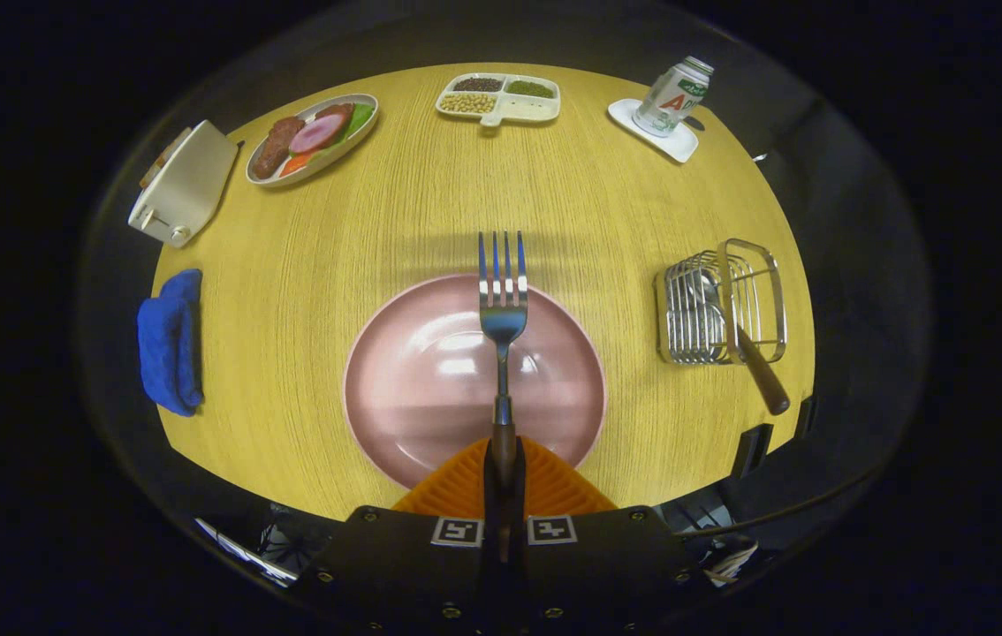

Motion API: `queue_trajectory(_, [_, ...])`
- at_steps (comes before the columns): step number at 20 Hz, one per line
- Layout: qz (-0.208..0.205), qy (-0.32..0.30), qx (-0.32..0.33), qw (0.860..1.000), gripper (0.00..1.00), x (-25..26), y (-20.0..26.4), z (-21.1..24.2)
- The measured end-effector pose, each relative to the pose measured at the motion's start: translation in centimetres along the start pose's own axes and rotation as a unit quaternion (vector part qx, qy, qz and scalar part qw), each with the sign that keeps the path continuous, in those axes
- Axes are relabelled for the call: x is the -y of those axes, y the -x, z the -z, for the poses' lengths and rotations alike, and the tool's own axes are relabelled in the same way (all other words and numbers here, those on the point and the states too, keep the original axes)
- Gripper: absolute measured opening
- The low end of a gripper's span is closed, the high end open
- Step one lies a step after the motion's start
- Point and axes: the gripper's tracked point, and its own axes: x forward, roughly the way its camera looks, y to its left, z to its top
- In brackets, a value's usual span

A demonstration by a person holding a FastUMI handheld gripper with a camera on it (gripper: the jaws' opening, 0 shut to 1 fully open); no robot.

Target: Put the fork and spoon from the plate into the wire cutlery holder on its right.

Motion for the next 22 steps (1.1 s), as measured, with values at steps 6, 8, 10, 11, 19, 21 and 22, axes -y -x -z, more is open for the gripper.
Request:
queue_trajectory(6, [0.016, -0.026, 0.024, 0.999, 0.04, 2.8, 2.7, -2.7])
queue_trajectory(8, [0.022, -0.04, 0.03, 0.999, 0.04, 4.1, 3.5, -3.4])
queue_trajectory(10, [0.029, -0.056, 0.033, 0.997, 0.04, 5.5, 4.2, -3.8])
queue_trajectory(11, [0.034, -0.063, 0.033, 0.997, 0.04, 6.4, 4.6, -3.8])
queue_trajectory(19, [0.073, -0.123, 0.02, 0.99, 0.04, 13.4, 6.9, -3.8])
queue_trajectory(21, [0.08, -0.136, 0.012, 0.987, 0.04, 15.1, 7.0, -3.5])
queue_trajectory(22, [0.083, -0.143, 0.007, 0.986, 0.04, 15.9, 7.0, -3.3])
